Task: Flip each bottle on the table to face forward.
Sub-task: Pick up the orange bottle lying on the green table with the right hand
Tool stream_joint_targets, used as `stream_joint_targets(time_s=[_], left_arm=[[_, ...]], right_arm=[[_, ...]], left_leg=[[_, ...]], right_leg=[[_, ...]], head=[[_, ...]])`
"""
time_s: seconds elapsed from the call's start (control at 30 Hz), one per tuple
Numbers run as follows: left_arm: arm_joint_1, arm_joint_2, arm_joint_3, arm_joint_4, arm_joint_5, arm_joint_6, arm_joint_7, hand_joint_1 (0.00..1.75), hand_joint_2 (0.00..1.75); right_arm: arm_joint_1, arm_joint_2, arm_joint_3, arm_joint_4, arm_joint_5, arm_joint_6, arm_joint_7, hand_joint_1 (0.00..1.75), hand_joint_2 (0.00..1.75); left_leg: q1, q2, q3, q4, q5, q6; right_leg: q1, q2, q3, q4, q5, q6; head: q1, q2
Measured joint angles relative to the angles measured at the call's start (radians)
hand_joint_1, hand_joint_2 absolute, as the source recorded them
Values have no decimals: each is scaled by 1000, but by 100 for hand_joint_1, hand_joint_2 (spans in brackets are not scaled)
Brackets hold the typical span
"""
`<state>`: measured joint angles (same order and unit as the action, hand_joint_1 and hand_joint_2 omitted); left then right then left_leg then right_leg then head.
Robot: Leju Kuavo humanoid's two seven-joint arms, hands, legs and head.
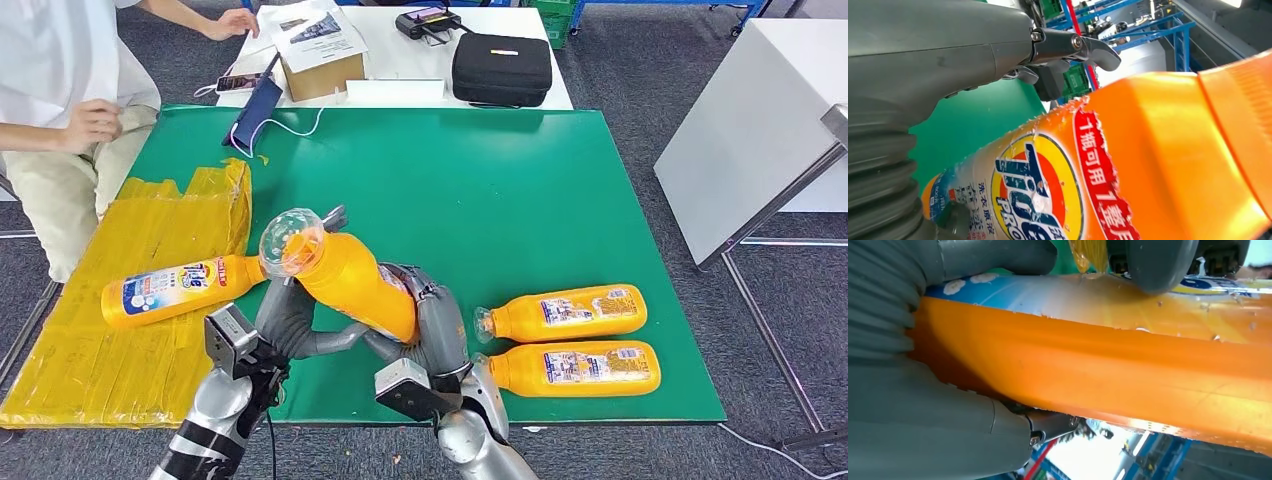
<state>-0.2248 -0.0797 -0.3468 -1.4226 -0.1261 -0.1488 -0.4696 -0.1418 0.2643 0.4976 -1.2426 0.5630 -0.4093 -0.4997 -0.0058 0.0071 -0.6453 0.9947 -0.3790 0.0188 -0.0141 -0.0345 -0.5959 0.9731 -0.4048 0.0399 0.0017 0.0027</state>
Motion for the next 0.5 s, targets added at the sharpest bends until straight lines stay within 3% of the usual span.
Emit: stream_joint_targets(time_s=[0.5], left_arm=[[-1, 0, 3, 32, 56, -17, -10, 0, 175]], right_arm=[[-37, 1, 66, 65, 20, -32, 16, 173, 175]], left_leg=[[0, 0, 0, 0, 0, 0]], right_leg=[[0, 0, 0, 0, 0, 0]], head=[[0, 0]])
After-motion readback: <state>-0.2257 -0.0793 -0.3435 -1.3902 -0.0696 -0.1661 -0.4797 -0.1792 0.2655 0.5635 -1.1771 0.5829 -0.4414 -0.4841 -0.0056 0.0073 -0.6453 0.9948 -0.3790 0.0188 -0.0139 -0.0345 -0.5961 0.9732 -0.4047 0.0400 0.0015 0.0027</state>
